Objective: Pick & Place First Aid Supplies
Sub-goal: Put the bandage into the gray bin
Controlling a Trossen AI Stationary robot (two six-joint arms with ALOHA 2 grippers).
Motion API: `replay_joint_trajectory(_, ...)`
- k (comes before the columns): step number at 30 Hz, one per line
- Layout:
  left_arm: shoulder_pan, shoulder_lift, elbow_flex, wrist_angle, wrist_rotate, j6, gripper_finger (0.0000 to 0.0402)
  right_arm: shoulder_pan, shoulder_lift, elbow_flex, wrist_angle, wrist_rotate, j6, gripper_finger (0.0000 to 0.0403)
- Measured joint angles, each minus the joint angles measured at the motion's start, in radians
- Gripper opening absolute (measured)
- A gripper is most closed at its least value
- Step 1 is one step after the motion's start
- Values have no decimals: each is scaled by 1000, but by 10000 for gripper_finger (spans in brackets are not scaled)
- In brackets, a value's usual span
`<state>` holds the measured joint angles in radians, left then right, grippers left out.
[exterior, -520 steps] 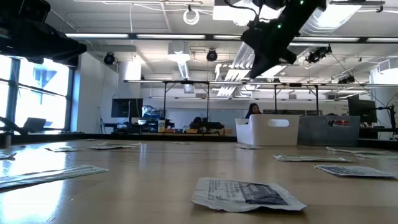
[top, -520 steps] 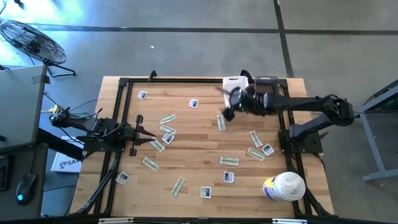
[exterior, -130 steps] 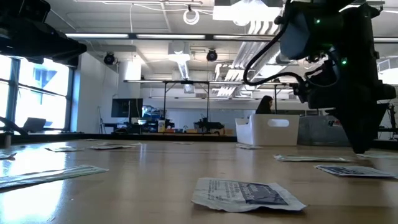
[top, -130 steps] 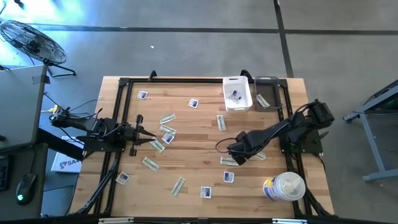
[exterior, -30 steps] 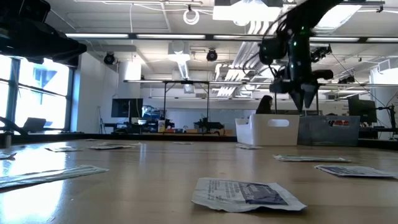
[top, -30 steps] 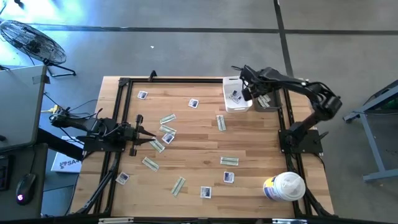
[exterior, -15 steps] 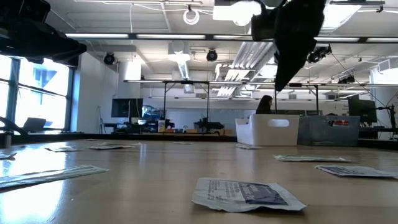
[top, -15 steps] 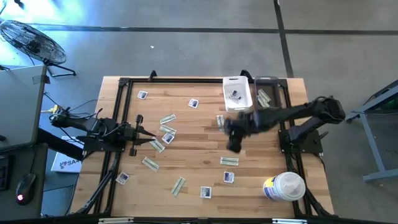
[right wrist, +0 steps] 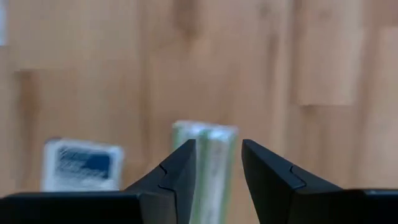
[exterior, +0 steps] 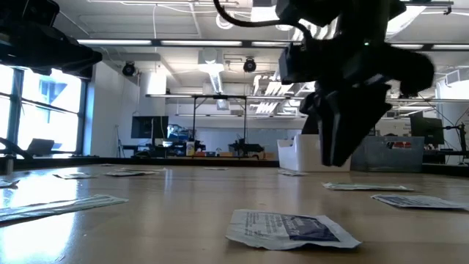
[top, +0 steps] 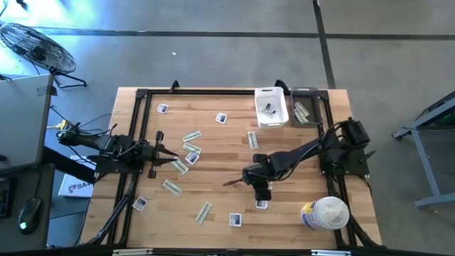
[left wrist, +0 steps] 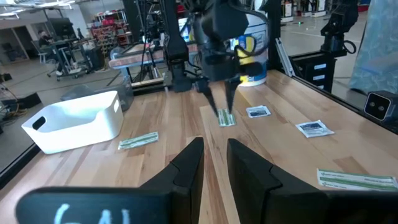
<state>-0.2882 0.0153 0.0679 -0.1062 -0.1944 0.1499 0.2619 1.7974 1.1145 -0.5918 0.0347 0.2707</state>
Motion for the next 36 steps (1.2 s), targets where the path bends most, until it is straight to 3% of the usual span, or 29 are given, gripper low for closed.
replay_joint_trajectory(3,0,0,0,0,0,0,69,-3,2,0,9,46,0,123)
replay_joint_trajectory(18,0,0,0,0,0,0,69,-6,107,6,20,22,-10,119)
replay_joint_trajectory(36,0,0,0,0,0,0,69,-12,75,3,31,53,1,3)
